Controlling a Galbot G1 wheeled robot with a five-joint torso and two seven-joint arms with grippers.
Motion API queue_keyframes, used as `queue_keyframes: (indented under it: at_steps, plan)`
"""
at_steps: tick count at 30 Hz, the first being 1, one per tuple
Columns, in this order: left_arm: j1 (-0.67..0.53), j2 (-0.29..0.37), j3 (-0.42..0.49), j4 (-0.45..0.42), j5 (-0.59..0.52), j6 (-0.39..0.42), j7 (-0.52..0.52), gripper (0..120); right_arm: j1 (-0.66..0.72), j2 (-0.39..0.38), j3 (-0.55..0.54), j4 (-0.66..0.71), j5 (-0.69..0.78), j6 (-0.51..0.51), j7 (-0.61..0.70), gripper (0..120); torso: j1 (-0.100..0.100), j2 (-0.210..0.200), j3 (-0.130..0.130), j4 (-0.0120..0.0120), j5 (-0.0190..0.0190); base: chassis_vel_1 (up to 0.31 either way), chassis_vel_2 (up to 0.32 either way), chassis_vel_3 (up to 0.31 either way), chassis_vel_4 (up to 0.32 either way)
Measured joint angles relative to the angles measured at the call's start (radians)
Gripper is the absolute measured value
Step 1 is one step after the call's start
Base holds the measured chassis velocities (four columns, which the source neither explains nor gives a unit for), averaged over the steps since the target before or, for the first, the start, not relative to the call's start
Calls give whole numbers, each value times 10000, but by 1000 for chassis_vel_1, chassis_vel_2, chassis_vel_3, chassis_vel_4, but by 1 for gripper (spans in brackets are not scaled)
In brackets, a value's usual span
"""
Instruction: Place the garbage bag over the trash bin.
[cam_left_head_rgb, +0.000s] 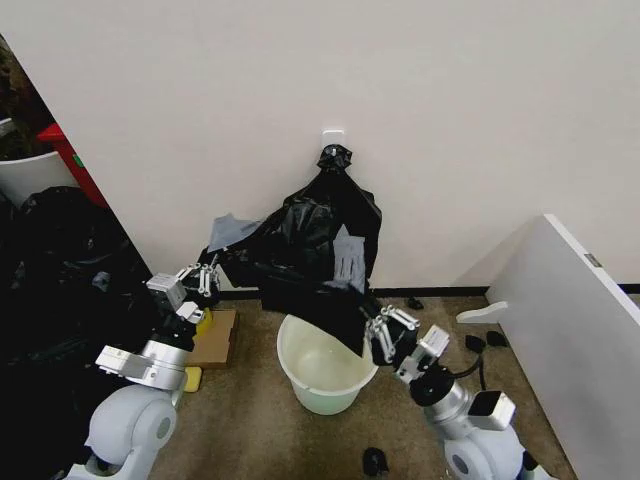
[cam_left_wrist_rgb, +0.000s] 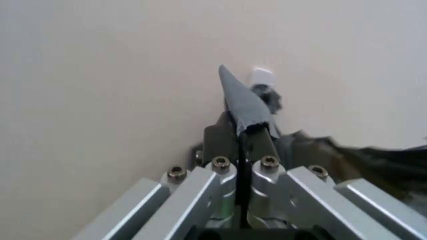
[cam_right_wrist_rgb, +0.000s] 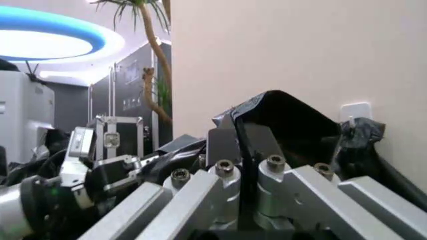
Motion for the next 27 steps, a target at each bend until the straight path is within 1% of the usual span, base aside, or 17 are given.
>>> queue_keyframes:
  at_steps: [2, 3, 4, 5, 7, 8, 9, 11, 12, 15, 19, 23, 25, 27]
  plan:
    - [-9, -66, 368, -157, -397, 282, 3, 0, 23, 5, 143, 50, 64, -28, 3, 0, 0, 0, 0, 0, 1, 0, 0, 0, 0]
    - [-9, -66, 368, -157, -397, 282, 3, 0, 23, 5, 143, 50, 64, -28, 3, 0, 0, 0, 0, 0, 1, 0, 0, 0, 0]
    - [-21, -190, 662, -162, -485, 373, 16, 0, 72, 28, 190, -141, 84, -27, -11, 0, 0, 0, 0, 0, 0, 0, 0, 0, 0]
    - [-35, -320, 874, -42, -464, 387, 52, 0, 144, 92, 181, -456, 102, -2, -42, 0, 0, 0, 0, 0, 4, 0, 0, 0, 0]
    - [-38, -355, 926, 13, -438, 387, 64, 0, 163, 111, 171, -544, 107, 12, -52, 0, 0, 0, 1, 0, 3, 0, 0, 0, 0]
    - [-46, -458, 1055, 207, -307, 349, 125, 0, 220, 178, 91, -833, 113, 60, -101, 0, 0, -1, 1, 0, -2, 0, 0, 0, 0]
    - [-71, -549, 1148, 461, -188, 240, 217, 0, 280, 239, -12, -1102, 113, 108, -160, 0, 0, -3, 1, 0, 3, 0, 0, 0, 0]
    - [-167, -657, 1228, 751, -255, 145, 275, 0, 387, 298, -84, -1333, 112, 140, -258, 0, 0, -3, 1, 0, 1, 0, 0, 0, 0]
    - [-167, -657, 1228, 751, -255, 145, 275, 0, 387, 298, -84, -1333, 112, 140, -258, 0, 0, -3, 1, 0, 1, 0, 0, 0, 0]
    - [-333, -839, 1307, 1248, -457, 50, 343, 0, 610, 340, -88, -1578, 146, 141, -347, 0, 0, -3, 1, 0, -1, 0, 0, 0, 0]
    - [-380, -970, 1381, 1526, -708, -86, 625, 0, 857, 410, -111, -1973, 387, 141, -437, 0, 0, -3, 1, 0, 0, 0, 0, 0, 0]
    - [-338, -1036, 1495, 1568, -925, -209, 1002, 0, 1038, 534, -149, -2317, 695, 141, -438, 0, 0, -3, 1, 0, 1, 0, 0, 0, 0]
    - [-332, -1039, 1506, 1573, -926, -216, 1024, 0, 1051, 548, -158, -2355, 725, 141, -434, 0, 0, -3, 1, 0, 0, 0, 0, 0, 0]
    - [-262, -1051, 1632, 1728, -792, -329, 1134, 0, 1138, 671, -269, -2780, 929, 148, -371, 0, 1, -3, 1, 0, 1, 0, 0, 0, 0]
